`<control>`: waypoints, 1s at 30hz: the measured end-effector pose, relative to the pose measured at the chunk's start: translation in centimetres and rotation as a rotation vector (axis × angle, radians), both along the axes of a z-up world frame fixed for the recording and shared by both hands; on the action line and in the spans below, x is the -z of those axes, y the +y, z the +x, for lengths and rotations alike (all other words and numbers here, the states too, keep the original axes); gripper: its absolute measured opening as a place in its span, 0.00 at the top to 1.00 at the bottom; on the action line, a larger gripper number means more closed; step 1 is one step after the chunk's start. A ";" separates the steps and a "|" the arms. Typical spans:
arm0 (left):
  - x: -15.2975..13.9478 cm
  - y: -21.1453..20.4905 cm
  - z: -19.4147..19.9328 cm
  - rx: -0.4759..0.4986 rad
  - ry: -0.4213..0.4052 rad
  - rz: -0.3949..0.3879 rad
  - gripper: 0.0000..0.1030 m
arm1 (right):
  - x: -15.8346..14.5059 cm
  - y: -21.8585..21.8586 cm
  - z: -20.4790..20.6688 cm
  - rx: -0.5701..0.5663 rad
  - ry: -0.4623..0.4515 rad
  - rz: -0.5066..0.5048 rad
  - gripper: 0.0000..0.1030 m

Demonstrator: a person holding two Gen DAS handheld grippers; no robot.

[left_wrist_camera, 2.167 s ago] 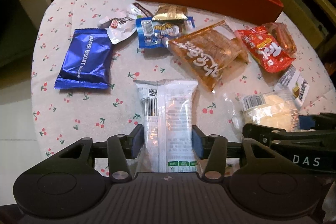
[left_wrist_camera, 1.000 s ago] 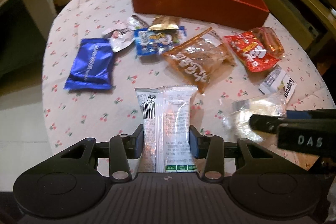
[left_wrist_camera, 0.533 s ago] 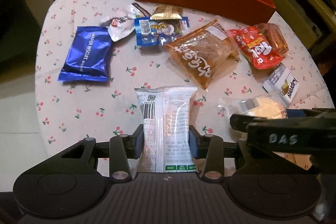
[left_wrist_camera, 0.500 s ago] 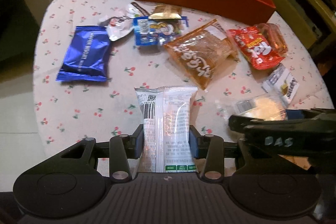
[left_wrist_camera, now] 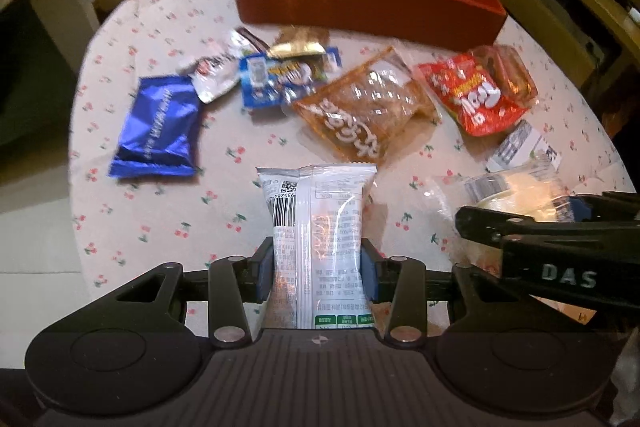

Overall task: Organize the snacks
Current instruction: 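Lift the clear round cake with the right gripper while the left gripper holds the white bar, then carry both snacks over the red box and lower them inside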

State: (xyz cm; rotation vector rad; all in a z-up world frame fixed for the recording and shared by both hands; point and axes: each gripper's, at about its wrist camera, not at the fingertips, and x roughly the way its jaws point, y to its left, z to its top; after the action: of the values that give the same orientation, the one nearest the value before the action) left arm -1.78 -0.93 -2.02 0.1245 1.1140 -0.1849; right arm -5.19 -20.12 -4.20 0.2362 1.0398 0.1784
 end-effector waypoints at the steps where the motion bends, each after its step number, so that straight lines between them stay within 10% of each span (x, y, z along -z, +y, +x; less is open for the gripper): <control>1: -0.5 0.1 -0.1 -0.006 -0.007 0.001 0.51 | -0.6 -0.1 -0.3 0.001 -0.018 0.008 0.32; 30: -6.4 -4.7 14.1 0.015 -0.198 -0.064 0.54 | -5.8 -4.6 12.4 0.200 -0.162 0.133 0.32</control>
State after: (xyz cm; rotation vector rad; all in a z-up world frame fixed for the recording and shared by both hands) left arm 12.34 -5.63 4.39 0.0924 0.9089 -0.2170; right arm 7.19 -24.70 1.60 0.4369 0.8388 0.0840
